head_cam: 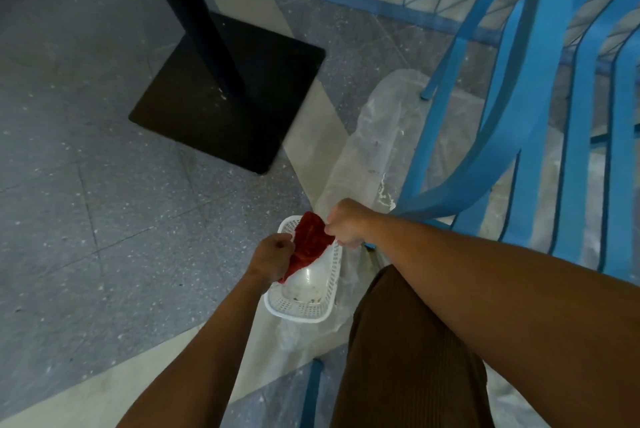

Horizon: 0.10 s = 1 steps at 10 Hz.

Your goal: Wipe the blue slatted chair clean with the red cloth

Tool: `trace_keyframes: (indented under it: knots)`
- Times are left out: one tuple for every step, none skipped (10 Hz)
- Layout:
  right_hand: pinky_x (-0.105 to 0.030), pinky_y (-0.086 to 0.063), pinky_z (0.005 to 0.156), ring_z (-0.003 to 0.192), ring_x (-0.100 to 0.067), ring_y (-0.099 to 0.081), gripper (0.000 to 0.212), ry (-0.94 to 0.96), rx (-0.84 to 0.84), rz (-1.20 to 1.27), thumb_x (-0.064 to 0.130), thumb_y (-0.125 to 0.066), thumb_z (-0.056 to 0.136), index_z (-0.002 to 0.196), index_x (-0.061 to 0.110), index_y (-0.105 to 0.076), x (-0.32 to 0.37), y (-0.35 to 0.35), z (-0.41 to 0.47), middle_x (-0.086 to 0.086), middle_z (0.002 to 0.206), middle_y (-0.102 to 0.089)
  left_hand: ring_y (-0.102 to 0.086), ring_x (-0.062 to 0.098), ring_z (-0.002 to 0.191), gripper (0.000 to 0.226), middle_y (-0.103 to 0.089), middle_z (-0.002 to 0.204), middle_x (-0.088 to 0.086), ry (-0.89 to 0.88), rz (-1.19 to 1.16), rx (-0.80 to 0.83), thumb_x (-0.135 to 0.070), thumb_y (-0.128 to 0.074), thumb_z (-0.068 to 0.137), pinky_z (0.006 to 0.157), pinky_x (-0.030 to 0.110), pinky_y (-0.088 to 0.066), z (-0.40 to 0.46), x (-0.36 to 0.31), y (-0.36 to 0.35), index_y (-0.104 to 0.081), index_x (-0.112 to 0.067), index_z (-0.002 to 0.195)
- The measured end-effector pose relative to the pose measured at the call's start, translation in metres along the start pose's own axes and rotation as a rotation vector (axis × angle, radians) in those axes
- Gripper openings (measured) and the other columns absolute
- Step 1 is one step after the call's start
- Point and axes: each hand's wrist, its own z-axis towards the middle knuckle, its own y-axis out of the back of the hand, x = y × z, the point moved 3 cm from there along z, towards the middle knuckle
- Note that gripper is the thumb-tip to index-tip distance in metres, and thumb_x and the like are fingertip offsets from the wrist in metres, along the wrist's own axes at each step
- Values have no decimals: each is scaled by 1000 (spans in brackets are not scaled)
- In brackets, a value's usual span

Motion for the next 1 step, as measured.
trace_keyframes:
  knots:
    - [-28,-47,63,85,-25,-65,22,67,-42,-58,24,-63,98,106,4,-68,5,0,-3,-14,100,-69,-60,24,121,38,-57,143,11,-15,134,-16,-20,-52,103,100,35,-47,3,3,-6,-58,-14,140]
